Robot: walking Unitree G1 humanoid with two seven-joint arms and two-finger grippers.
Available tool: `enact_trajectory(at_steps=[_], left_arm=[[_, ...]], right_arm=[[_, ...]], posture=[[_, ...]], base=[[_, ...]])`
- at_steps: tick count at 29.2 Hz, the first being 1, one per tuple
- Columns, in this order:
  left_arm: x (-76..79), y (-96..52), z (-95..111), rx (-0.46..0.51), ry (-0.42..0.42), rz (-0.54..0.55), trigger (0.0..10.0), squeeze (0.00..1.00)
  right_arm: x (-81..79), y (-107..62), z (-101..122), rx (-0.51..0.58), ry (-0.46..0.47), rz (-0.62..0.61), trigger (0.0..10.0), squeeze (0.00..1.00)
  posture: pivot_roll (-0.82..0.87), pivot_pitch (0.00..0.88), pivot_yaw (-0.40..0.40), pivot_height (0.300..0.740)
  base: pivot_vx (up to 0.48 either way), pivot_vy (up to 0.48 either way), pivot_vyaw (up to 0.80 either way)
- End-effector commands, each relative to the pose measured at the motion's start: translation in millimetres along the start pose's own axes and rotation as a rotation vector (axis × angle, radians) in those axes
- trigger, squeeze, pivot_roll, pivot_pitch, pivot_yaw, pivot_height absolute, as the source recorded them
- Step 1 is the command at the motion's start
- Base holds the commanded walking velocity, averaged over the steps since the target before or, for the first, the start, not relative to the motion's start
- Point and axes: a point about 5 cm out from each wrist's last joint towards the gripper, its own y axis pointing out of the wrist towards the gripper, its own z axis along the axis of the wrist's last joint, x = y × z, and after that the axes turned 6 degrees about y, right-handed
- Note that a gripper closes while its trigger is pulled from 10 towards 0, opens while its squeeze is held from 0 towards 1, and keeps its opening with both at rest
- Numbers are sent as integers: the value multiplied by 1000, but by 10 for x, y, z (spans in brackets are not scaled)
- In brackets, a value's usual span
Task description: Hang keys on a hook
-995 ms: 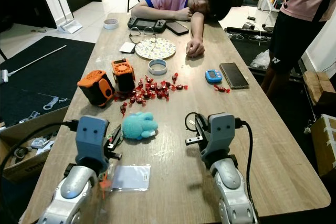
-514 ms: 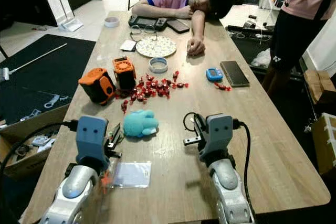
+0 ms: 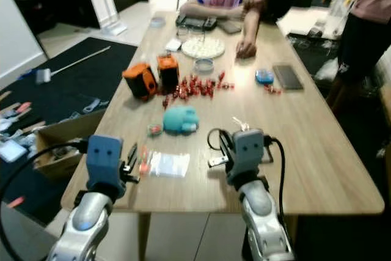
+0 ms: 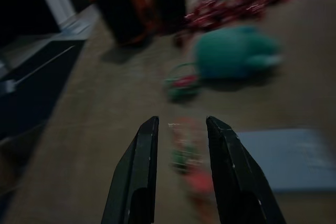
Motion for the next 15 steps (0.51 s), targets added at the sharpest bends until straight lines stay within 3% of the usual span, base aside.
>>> enact_trajectory(at_steps=[1, 13, 15], left_arm=[[-6, -13, -35, -13, 14, 5, 10000, 0], [-1, -14, -43, -16, 14, 6, 10000, 0], [-3, -10, -48, -17, 14, 7, 10000, 0]], right_arm=[[-19, -18, -32, -5, 4, 1, 10000, 0], [-35, -11, -42, -9, -10, 18, 10000, 0], [-44, -4, -46, -10, -11, 25, 10000, 0]], posture=[[81, 159, -17, 740], [84, 160, -20, 740], [86, 158, -21, 740]], base=[[-409, 0, 0], [-407, 0, 0], [-405, 0, 488]])
